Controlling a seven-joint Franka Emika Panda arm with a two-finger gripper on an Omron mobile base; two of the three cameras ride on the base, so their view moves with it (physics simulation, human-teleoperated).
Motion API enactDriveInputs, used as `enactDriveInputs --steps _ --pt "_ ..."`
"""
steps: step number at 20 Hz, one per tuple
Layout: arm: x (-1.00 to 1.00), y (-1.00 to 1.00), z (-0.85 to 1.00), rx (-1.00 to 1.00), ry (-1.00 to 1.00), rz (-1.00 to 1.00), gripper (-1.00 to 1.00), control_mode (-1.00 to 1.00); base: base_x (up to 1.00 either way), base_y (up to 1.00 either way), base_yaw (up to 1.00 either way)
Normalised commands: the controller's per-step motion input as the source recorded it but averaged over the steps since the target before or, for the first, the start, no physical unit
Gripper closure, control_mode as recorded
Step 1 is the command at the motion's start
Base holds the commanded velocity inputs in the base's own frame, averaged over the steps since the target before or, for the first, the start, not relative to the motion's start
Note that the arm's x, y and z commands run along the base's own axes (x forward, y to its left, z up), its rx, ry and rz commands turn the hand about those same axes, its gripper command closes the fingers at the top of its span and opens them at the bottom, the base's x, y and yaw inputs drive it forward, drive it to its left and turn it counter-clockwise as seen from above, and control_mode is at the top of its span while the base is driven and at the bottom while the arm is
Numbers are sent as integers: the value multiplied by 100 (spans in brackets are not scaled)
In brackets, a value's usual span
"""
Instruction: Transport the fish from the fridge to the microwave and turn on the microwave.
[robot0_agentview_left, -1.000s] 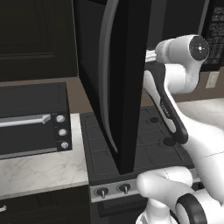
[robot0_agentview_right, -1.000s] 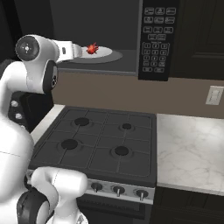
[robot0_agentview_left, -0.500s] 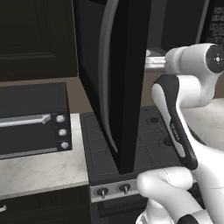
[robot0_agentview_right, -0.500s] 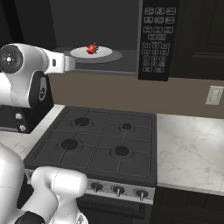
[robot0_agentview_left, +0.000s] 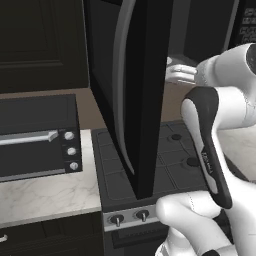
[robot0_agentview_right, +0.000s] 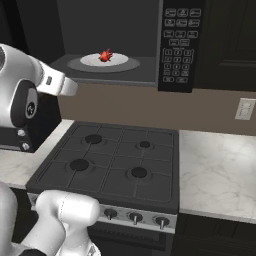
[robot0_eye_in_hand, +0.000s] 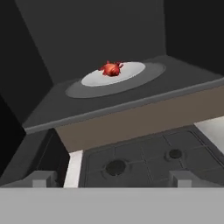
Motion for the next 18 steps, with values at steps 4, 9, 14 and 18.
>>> enactDriveInputs --steps 4,9,14,18 --pt "-52 0 0 19 22 -4 -100 -100 0 0 0" --pt "-52 0 -3 13 12 0 -100 -100 0 0 0" --pt "-52 0 -7 14 4 1 -100 -100 0 0 0" --pt "-47 0 -3 18 4 3 -100 -100 0 0 0"
